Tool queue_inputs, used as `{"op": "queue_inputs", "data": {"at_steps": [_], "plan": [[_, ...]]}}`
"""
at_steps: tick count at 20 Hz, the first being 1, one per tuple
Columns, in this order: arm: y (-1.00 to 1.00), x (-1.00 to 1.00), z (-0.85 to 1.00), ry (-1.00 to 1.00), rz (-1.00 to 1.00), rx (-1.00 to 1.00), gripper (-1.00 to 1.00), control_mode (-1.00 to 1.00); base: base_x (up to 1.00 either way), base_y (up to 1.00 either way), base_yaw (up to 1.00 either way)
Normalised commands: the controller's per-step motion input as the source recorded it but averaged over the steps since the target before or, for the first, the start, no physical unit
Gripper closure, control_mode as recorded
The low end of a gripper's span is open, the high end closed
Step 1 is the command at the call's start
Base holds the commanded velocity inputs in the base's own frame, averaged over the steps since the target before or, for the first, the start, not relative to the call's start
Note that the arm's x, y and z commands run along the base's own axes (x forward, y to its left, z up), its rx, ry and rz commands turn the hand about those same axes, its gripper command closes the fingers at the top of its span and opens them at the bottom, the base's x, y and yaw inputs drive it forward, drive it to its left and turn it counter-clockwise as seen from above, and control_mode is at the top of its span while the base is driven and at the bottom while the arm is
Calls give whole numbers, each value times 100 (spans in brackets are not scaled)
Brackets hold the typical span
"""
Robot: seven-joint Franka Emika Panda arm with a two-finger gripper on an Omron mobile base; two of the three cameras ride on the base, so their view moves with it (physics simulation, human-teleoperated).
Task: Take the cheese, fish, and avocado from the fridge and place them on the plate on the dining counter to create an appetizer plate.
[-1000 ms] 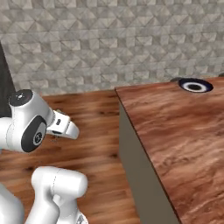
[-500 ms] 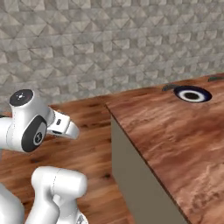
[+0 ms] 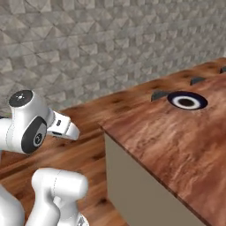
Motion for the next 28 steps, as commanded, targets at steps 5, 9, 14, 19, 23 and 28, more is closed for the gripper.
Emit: {"op": "queue_inputs", "data": {"at_steps": [5,9,14,19,23,28], "plan": [[0,0,0,0,0,0,100,100,88,100,-53],[0,0,0,0,0,0,100,100,77,100,-55],[0,0,0,0,0,0,100,100,77,100,-56],[0,0,0,0,0,0,100,100,84,100,-58],[0,0,0,0,0,0,100,100,88,100,-60],[0,0,0,0,0,0,100,100,93,100,-62]]}}
